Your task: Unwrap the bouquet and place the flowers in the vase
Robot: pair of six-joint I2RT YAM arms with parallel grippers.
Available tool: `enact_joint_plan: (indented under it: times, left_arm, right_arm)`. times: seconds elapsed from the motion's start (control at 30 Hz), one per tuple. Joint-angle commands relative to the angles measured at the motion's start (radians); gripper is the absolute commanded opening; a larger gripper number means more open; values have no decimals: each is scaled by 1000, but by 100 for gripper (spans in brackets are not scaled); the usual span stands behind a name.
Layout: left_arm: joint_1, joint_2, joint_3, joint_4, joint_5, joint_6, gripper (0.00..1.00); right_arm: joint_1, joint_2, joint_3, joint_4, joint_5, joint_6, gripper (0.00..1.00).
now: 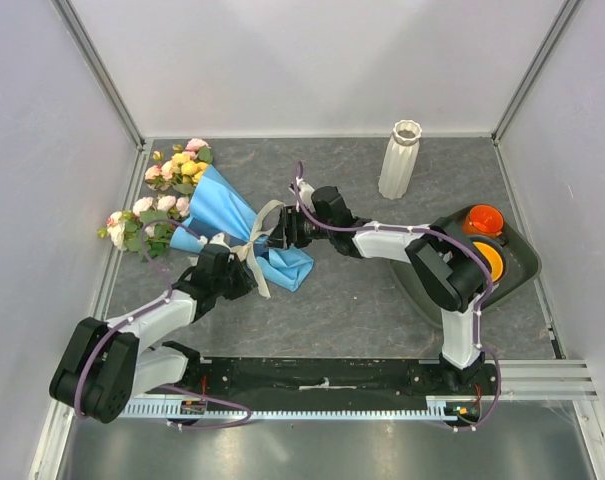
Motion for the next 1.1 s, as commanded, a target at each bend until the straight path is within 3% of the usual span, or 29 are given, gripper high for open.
enact_joint_plan:
  times: [0.0,0.13,0.33,0.47,0.5,0.53,0.57,0.6,0.63,0.77,0.9,1.07]
  left_arm:
    - [3,-57,47,-51,-45,-31,2]
    - [4,-183,51,-139,-70,-62,2]
    - [4,-293,79,-206,-68,-70,2]
    - [4,-257,84,-127,63,8,3]
    - [4,-226,93,-133,70,33,13]
    - [4,-200,104,-145,68,38,41]
    - [4,-141,125,-159,62,41,54]
    - [3,-114,133,-157,62,59,76]
    - [3,-90,140,-156,60,67,78]
    - [-20,-16,169,-143,1,107,74]
    - [-92,15,196,-147,-84,147,57]
    - [-140,68,225,-180,-154,167,46]
  right_arm:
    - [14,26,78,-27,-6,-46,63]
    - [26,33,121,-96,29,-105,61]
    - [35,58,101,-78,27,-97,49]
    - [35,36,81,-90,43,-117,49]
    - [35,33,80,-93,43,-121,50]
    - [37,32,78,-96,41,-123,50]
    - [37,30,78,-101,40,-128,50]
    - [35,30,77,-101,37,-129,50]
    - [35,33,77,-101,35,-129,50]
    - [35,39,72,-95,27,-123,50]
    - [35,45,66,-79,15,-111,50]
    - [35,56,64,-70,9,-102,50]
